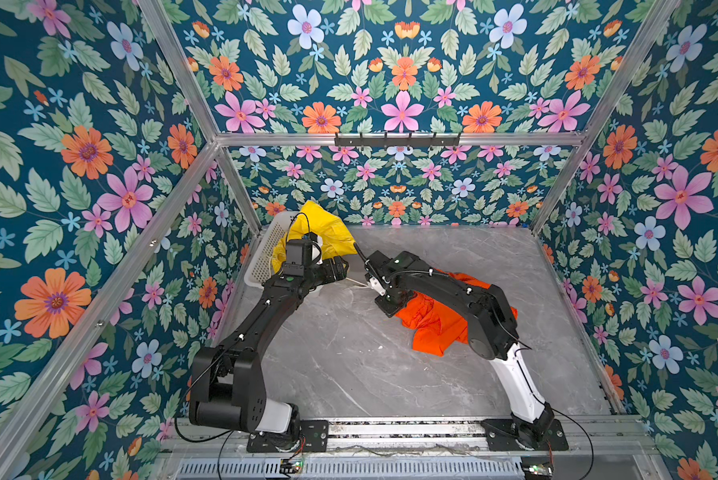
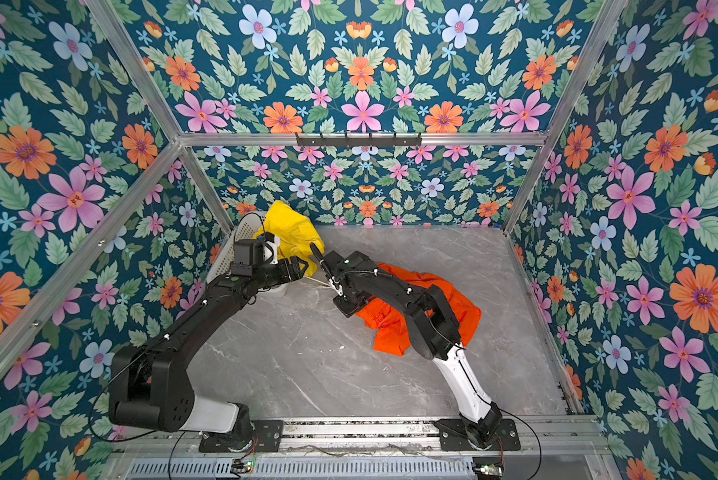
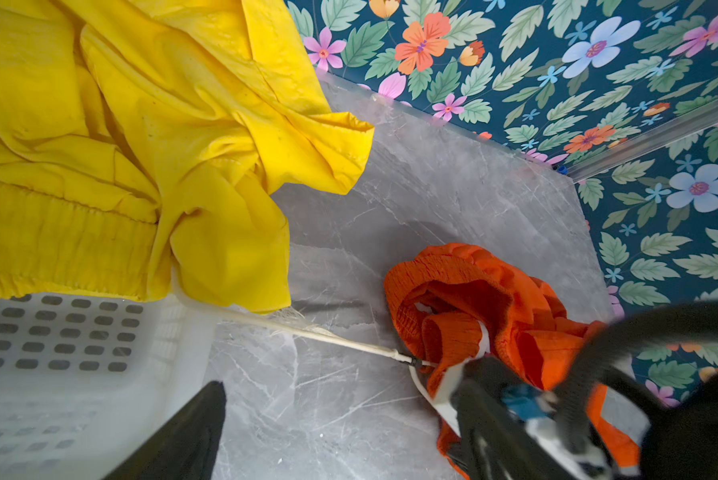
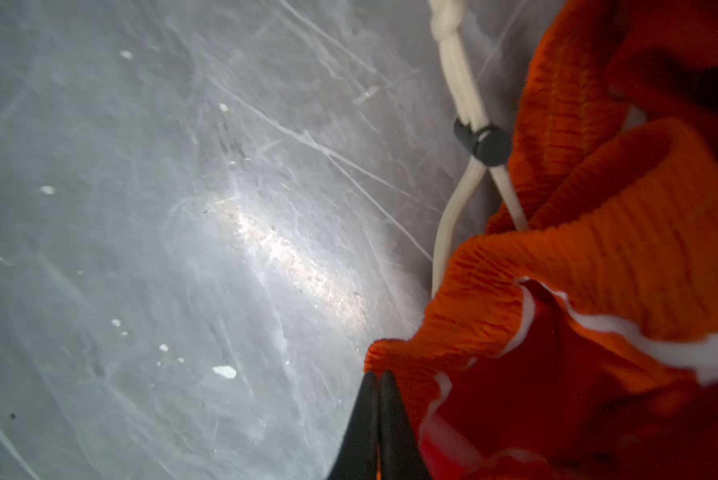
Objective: Fold and stack the shorts
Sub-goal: 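Lower the right gripper onto the shorts' elastic waistband and grasp it, then lift the waistband with the right gripper, raising the shorts off the table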
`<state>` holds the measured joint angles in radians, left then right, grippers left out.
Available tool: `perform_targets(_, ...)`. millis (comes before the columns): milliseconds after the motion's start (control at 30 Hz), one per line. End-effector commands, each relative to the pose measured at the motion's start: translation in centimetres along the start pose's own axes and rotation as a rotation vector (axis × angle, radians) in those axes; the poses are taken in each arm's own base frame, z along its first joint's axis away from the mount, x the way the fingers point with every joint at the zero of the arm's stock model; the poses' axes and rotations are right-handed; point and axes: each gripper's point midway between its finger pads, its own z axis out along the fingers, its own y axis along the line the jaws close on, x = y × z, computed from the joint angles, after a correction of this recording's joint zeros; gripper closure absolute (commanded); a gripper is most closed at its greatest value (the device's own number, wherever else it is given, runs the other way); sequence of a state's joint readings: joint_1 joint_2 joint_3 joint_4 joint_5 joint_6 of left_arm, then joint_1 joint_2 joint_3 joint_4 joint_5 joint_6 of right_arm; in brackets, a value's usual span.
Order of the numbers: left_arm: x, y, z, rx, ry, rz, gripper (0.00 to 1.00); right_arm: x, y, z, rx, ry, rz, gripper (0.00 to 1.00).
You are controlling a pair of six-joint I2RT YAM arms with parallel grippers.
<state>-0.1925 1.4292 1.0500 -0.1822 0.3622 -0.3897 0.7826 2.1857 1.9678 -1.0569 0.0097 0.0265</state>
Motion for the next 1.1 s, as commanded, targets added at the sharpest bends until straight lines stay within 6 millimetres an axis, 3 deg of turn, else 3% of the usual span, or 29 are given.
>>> perform_targets(0,0.2,-0.7,-0.3,0.036,0.015,0.026,0.11,-1.4,-0.7,-3.0,-0.037,-0.143,0.042,1.00)
perform_targets(267,1.8,0.0,0.6,0.022,0.082,0.034,0.12,0.6,-6.2,-9.3,-0.108,-0.329,0.256,1.00)
perform_targets(400,2.2,0.5,1.2,0.009,0.101,0.033,0.12,1.6,-6.8,-10.6,-0.156,-0.359,0.258,1.00)
perform_targets(433,2.3,0.7,1.3,-0.001,0.102,0.029,0.12,1.8,-6.7,-10.5,-0.151,-0.338,0.257,0.97)
perform_targets(500,2.4,1.1,1.4,-0.018,0.104,0.021,0.12,2.2,-5.5,-9.5,-0.166,-0.269,0.230,0.75)
perform_targets(567,2.3,1.7,1.4,-0.047,0.093,0.002,0.12,2.5,-4.0,-7.8,-0.145,-0.187,0.162,0.60)
perform_targets(733,1.5,3.2,0.4,-0.076,0.042,-0.058,0.11,2.0,-1.1,-3.9,-0.090,-0.039,0.048,0.40)
perform_targets(833,1.2,3.7,-0.4,-0.085,0.013,-0.068,0.11,1.5,-0.2,-2.0,-0.028,0.012,-0.021,0.37)
perform_targets(1067,1.3,4.4,-1.2,-0.089,0.004,-0.080,0.11,1.5,-1.0,1.6,0.120,0.091,-0.201,0.21)
